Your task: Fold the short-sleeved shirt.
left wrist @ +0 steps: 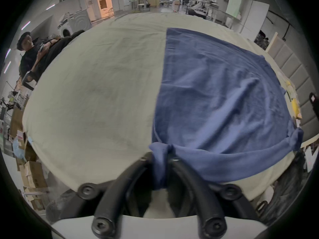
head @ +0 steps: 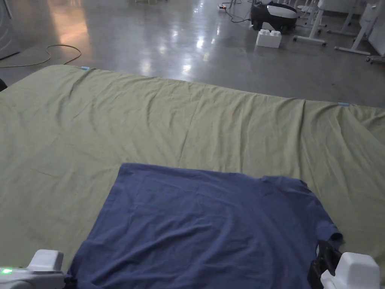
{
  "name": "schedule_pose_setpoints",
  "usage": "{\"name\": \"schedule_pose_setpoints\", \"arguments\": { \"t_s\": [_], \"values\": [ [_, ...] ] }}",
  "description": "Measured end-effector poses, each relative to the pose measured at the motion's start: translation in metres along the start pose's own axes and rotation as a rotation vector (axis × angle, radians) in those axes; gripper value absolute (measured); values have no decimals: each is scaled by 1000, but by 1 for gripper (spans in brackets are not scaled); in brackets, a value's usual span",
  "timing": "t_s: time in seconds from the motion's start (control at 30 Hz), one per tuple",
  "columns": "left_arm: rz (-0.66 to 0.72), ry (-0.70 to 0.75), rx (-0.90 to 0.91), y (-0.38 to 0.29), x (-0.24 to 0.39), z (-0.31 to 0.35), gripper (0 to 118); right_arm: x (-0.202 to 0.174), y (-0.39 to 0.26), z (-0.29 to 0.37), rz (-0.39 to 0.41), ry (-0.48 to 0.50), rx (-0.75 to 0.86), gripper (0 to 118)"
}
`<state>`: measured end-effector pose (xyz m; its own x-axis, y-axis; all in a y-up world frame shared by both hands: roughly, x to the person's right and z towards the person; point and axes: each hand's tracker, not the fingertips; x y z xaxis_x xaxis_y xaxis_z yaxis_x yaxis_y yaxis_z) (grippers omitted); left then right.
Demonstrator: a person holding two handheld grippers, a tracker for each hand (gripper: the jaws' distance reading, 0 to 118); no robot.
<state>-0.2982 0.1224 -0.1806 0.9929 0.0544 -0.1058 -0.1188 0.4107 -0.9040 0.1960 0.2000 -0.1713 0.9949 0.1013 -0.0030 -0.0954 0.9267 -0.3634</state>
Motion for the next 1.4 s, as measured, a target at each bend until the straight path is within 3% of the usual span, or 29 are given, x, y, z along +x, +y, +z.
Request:
{"name": "schedule_pose_setpoints", "arguments": {
  "t_s": [0.1,0.17,0.23,0.3,0.37,0.53,0.7,0.77,0.87,0.9,0.93,1.1,1.2,1.4],
  "values": [
    [-2,14,2,0,0,6,7,15,2,4,22,-28,-64,2],
    [-14,13,5,-1,0,12,7,29,4,6,41,-43,-156,20],
    [-44,29,16,-2,1,20,7,44,2,7,63,-51,-271,48],
    [-54,36,25,-2,0,26,7,59,-5,6,68,-49,-390,52],
    [-48,37,34,0,-2,30,7,70,-15,5,75,-41,-501,64],
    [-58,56,37,2,3,28,7,85,-52,7,62,-36,-691,72],
    [-81,74,16,0,7,20,7,85,-82,-8,29,18,-805,71],
    [-86,76,13,0,7,20,7,81,-89,-16,36,13,-826,66],
    [-80,70,15,0,6,22,7,81,-87,-17,0,68,-818,32],
    [-74,66,17,0,5,22,7,80,-84,-16,0,67,-818,13],
    [-71,63,20,0,4,23,7,80,-82,-16,-9,76,-815,9],
    [-58,47,37,-1,1,29,7,76,-70,-4,94,35,-806,9],
    [-50,38,52,-1,1,33,7,73,-64,0,103,27,-784,9],
    [-17,-18,190,6,-4,47,7,79,-43,10,-21,27,-636,9]
  ]
}}
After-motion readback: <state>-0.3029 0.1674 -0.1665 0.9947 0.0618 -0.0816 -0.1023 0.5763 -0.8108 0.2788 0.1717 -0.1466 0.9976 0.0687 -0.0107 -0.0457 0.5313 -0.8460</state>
